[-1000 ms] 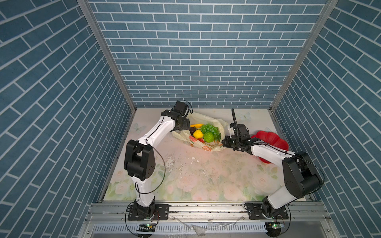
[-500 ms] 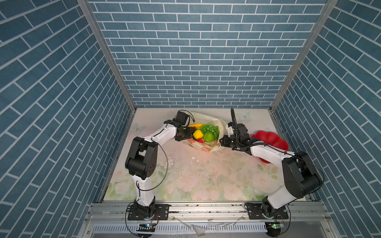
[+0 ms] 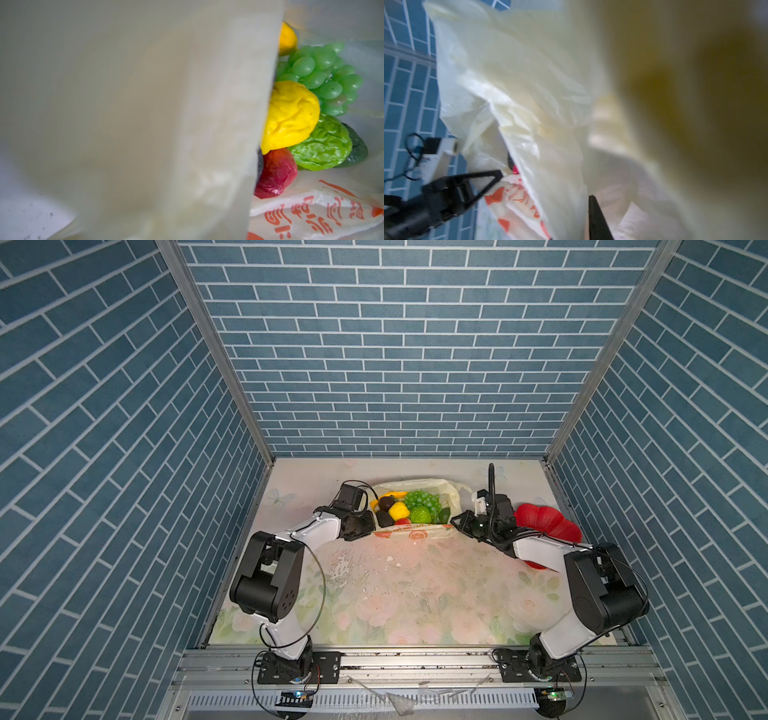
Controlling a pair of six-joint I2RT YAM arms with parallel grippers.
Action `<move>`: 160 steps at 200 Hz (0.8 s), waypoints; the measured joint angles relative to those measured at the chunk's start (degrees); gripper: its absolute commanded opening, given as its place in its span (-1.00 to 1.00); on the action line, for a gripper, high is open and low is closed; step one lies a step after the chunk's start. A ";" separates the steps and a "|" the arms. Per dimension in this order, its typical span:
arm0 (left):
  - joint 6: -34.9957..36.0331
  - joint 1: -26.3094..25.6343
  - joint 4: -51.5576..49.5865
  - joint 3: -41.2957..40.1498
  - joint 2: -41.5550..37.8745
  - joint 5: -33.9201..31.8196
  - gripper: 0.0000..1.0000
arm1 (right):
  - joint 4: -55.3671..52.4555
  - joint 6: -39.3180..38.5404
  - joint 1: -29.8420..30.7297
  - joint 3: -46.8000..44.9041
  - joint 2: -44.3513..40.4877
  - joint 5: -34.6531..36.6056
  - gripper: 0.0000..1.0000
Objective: Take fruits out of the plastic bag
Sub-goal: Spread open the plastic bag at the top-center of the table.
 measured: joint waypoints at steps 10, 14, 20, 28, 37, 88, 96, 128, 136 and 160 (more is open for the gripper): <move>0.31 -0.28 0.00 0.00 0.00 -0.42 -0.95 | -3.21 -1.31 0.20 0.22 -1.01 2.75 0.07; 0.55 -0.37 0.00 0.00 -0.02 -0.68 -0.96 | -4.76 -1.66 0.31 0.31 -1.64 4.37 0.13; 0.81 -0.52 -0.02 0.00 -0.09 -1.01 -0.96 | -7.28 -2.78 0.50 0.44 -2.75 6.82 0.20; 1.07 -0.68 -0.02 0.00 -0.22 -1.33 -0.96 | -10.36 -4.44 0.79 0.87 -4.57 9.77 0.26; 1.36 -0.81 -0.07 -0.02 -0.46 -1.77 -0.96 | -13.81 -6.69 1.11 1.79 -6.60 13.07 0.31; 2.82 -2.36 -0.17 -0.37 -1.51 -4.00 -0.96 | -25.29 -20.72 5.25 15.50 -8.24 25.27 0.33; 2.99 -2.56 -0.28 -0.39 -1.51 -4.13 -0.97 | -26.05 -22.64 6.43 18.05 -6.99 26.34 0.29; 3.06 -2.69 -0.37 -0.39 -1.51 -4.87 -0.97 | -28.55 -28.00 8.39 27.61 2.27 29.18 0.17; 3.06 -2.69 -0.39 -0.39 -1.51 -4.98 -0.97 | -28.89 -28.83 8.35 29.03 4.39 29.27 0.17; 3.08 -2.71 -0.48 -0.39 -1.51 -5.14 -0.97 | -30.14 -30.45 8.22 31.93 9.46 28.83 0.03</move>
